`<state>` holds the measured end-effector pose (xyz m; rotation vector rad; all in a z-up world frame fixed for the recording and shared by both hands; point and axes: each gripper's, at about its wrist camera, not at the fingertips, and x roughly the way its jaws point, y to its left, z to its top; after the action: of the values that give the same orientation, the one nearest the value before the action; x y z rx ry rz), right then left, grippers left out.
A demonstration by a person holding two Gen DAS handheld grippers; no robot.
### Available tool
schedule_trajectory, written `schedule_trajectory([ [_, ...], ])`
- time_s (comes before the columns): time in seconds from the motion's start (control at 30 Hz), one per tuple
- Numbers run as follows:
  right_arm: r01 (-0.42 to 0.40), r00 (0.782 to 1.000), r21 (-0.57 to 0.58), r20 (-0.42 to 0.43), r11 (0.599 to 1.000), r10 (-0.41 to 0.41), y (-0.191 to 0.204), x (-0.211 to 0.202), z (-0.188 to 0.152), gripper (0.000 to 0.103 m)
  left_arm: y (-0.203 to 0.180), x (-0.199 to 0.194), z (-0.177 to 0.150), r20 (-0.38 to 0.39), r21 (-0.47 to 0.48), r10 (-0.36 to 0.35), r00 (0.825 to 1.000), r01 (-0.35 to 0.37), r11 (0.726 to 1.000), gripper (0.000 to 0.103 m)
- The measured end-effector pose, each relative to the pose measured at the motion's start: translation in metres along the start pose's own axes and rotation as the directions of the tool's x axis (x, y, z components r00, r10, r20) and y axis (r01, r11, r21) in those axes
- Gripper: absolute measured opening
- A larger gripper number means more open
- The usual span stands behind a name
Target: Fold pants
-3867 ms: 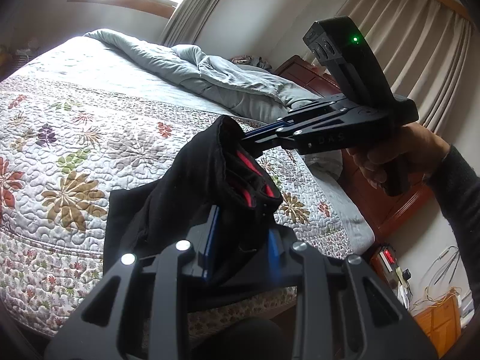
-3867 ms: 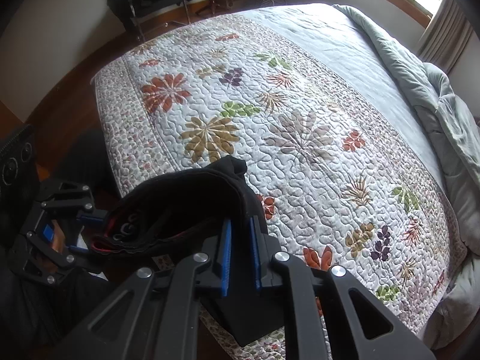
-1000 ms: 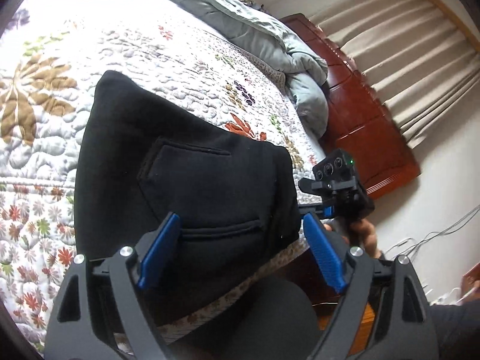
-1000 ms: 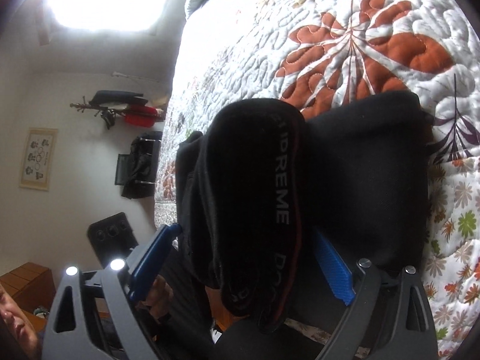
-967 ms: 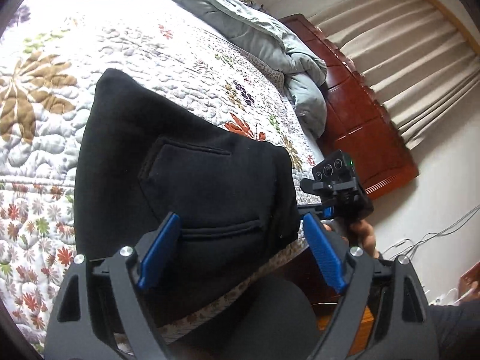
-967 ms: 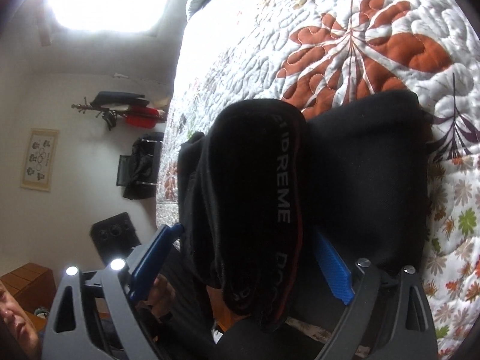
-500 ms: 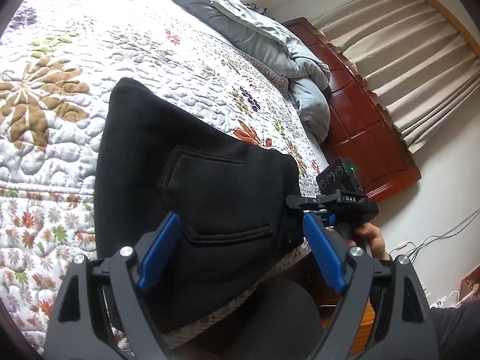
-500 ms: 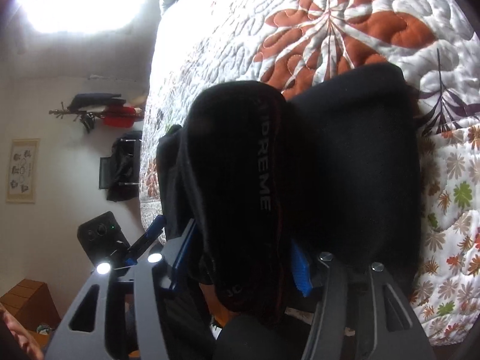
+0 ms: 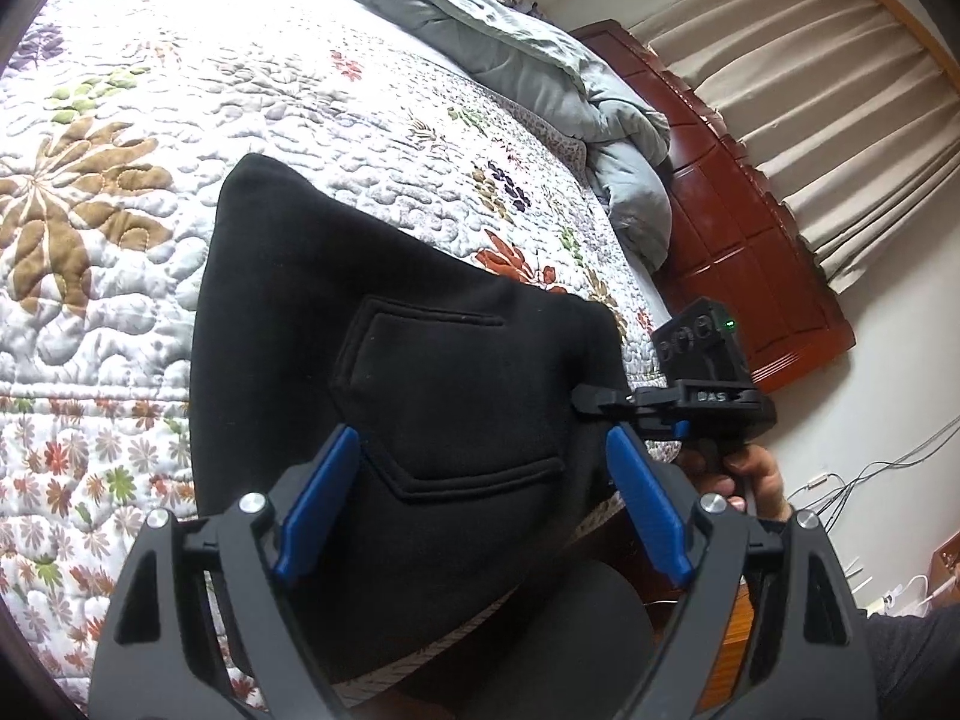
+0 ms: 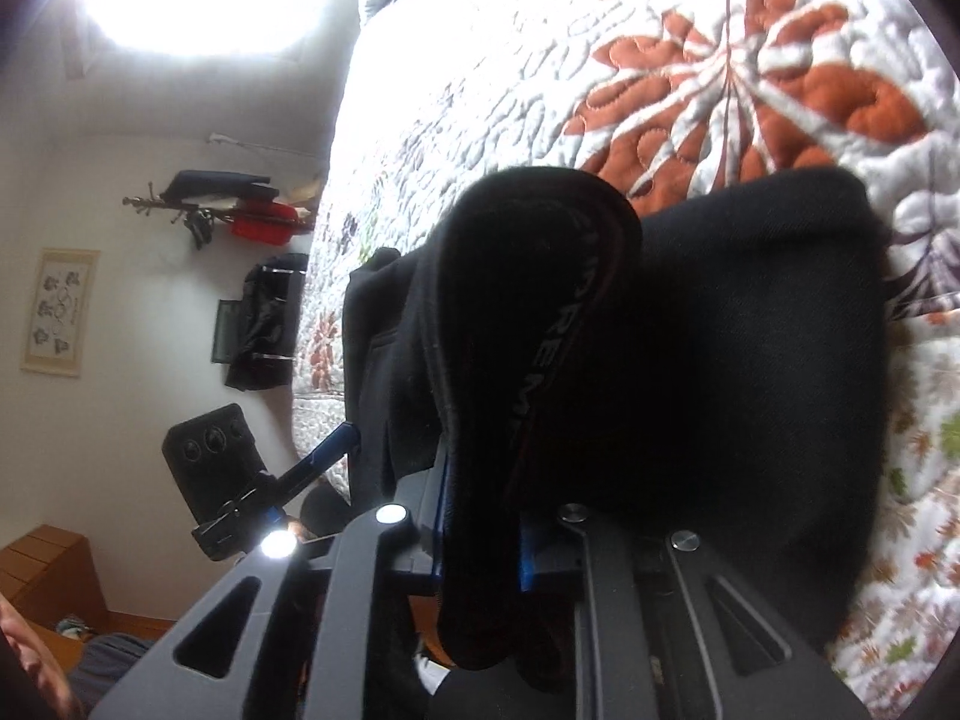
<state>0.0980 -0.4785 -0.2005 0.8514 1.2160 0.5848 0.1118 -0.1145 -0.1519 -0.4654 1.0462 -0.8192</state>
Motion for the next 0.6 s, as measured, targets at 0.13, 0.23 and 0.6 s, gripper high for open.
schedule_trajectory([
  [0.13,0.047,0.997,-0.058,0.058,0.997,-0.044,0.027,-0.033,0.003,0.016,-0.009,-0.002,0.002,0.007,0.023,-0.006,1.000,0.006,1.000,0.084],
  [0.23,0.081,0.992,-0.098,0.102,0.992,-0.071,0.043,-0.063,0.001,0.016,-0.017,-0.005,0.005,0.017,0.035,-0.017,1.000,0.017,0.999,0.084],
  [0.6,0.083,0.988,0.031,0.127,0.996,-0.086,-0.022,-0.073,-0.011,0.016,-0.034,0.009,-0.002,-0.014,0.075,-0.028,1.000,0.029,0.997,0.084],
])
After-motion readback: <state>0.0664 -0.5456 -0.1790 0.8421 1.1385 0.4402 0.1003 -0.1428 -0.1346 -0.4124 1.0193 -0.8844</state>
